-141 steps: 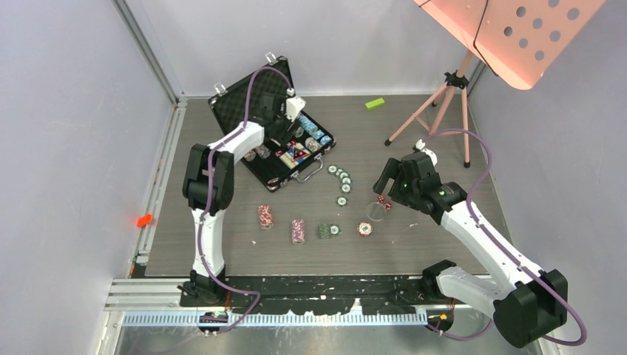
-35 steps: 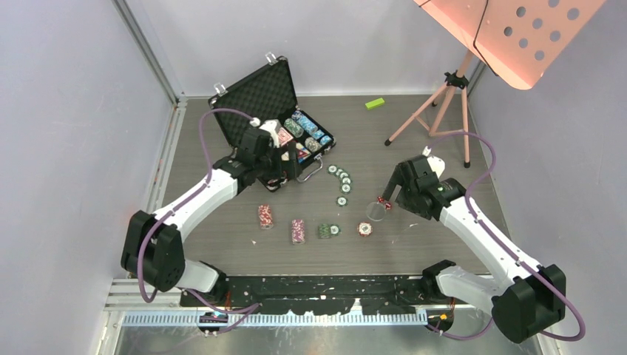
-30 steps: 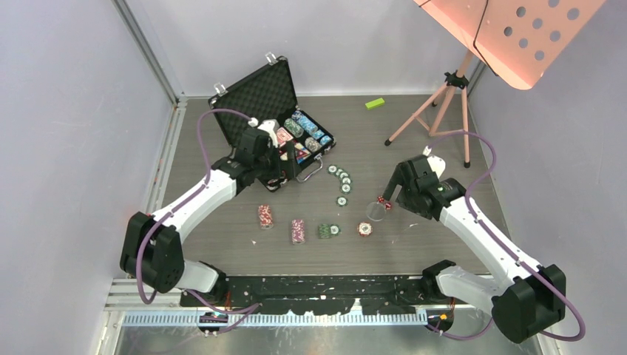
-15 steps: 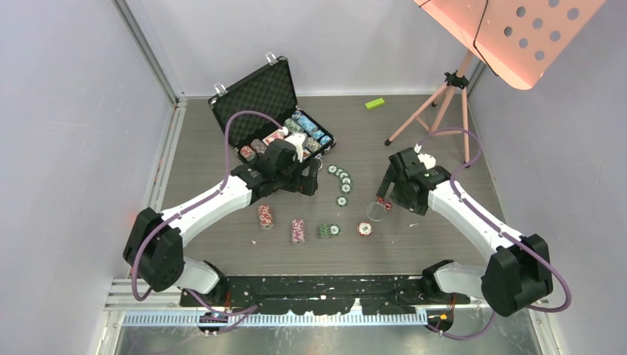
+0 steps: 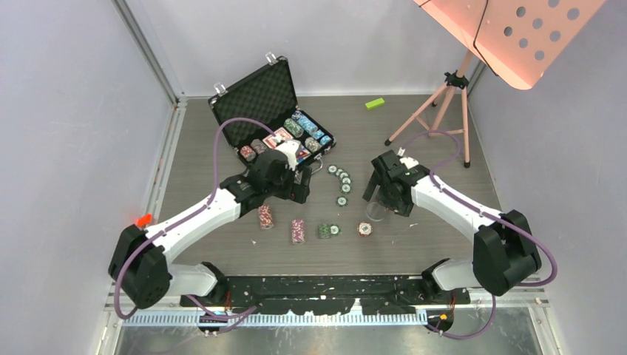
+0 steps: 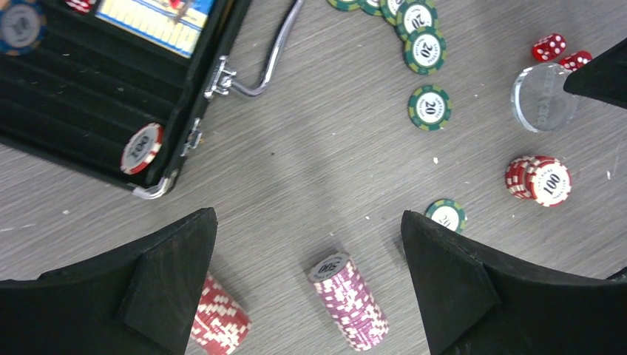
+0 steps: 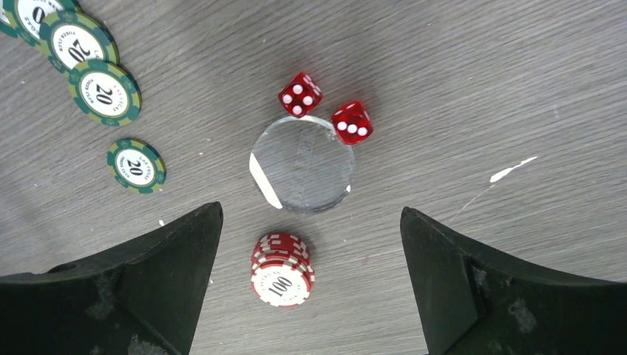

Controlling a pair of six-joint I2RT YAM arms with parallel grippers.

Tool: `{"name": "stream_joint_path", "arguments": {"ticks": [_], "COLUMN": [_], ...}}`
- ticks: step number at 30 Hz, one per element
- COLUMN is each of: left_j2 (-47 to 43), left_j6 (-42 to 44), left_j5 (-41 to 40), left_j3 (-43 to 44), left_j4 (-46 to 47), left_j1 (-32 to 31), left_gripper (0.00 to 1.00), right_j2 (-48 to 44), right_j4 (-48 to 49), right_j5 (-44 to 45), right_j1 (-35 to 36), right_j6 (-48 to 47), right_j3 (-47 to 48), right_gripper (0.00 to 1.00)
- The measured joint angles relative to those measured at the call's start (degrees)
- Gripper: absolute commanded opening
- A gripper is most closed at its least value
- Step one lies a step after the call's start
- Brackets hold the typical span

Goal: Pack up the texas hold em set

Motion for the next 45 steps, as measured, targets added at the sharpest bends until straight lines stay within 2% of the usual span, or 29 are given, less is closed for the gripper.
{"name": "stream_joint_path", "arguments": {"ticks": [7,13,15,19,27,36,45], "left_j2": [-8.1,-10.0,-10.0,-10.0,-8.0,-7.1,-4.2], "left_j6": [-0.1,-0.5,-0.4,1.3,5.0,8.0,8.5], "left_j5": [-7.0,-11.5,-11.6,-8.7,-5.0,0.3,1.8], "left_j3": [-5.9,-7.4,-7.5,-7.5,-7.3,-7.3,-6.9], "left_j4": [2.2,2.2,2.2,2.2,2.6,5.2,5.6], "left_j1": [0.0,0.0,0.0,-0.7,-8.3,-9.0,-9.1], "left_gripper": [1.0,1.0,0.92,0.94,0.99,0.99,0.99], "right_j2": [4.0,5.7,6.2,7.6,8.0,10.3,10.5], "right_j4": [1.9,3.5,4.2,4.9,5.0,7.1,8.1], "right_j5": [0.0,0.3,0.3,0.3,0.5,0.3,0.4], "right_j1": [1.7,2.4,2.6,3.1,3.3,3.3,3.3], "right_j6": [3.0,4.8,5.0,5.2,5.2,5.1,4.9], "right_j3": [0.0,0.0,0.0,0.0,0.0,-0.1,-0.1], "right_gripper": [0.94,0.93,0.93,0.93,0.93,0.92,0.93]}}
